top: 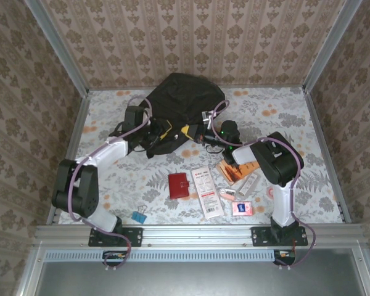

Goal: Pack the student bag

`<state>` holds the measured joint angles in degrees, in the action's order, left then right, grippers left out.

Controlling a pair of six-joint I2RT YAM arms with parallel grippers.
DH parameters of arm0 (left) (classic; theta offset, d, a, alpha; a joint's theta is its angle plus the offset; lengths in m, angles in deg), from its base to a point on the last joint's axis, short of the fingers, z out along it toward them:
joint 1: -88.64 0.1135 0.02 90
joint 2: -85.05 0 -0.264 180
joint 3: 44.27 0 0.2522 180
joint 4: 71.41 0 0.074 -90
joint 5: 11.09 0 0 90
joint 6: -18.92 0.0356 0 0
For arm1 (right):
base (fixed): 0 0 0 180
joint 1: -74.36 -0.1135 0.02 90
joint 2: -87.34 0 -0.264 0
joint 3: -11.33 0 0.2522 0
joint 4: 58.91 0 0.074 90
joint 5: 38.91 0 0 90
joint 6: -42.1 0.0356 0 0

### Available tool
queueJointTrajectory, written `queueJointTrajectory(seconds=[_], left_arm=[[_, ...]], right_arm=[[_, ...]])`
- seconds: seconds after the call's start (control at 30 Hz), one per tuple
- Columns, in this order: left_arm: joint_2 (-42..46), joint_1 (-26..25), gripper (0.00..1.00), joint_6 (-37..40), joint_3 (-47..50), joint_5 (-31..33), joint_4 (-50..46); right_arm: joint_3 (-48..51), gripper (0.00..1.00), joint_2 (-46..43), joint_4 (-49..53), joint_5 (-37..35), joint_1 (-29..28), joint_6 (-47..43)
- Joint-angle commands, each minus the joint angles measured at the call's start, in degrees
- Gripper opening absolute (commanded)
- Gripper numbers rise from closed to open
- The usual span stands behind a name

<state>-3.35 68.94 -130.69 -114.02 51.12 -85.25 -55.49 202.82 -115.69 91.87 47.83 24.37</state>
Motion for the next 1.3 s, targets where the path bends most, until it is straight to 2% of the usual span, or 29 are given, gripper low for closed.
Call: queueJointTrajectory(seconds=[0.0, 0.13, 0.43, 0.73, 1.27], left_arm=[[2.8, 2.4, 0.37, 2.8, 1.2, 1.8, -4.3], [2.5, 2.7, 0.39, 2.6, 1.9, -0.3, -3.7], [-0.3, -0.6, 0.42, 1.1, 1.8, -5.1, -0.1], [1.5, -1.3, 0.42, 1.0, 2.7, -5.4, -1.4], [4.2, 0.0, 0.42, -8.8, 6.9, -7.4, 6.7]], right_arm=[[-2.0, 0.0, -0.4, -5.2, 1.3, -0.5, 0.6], [-1.9, 0.0, -0.5, -5.1, 1.3, -0.6, 0.6], [-3.0, 0.0, -0.8, -5.1, 1.7, -0.5, 1.1], [-3.8, 0.0, -1.3, -4.1, 1.5, -0.3, 1.0], [-3.5, 0.0, -0.7, -4.3, 1.2, -0.3, 0.9]])
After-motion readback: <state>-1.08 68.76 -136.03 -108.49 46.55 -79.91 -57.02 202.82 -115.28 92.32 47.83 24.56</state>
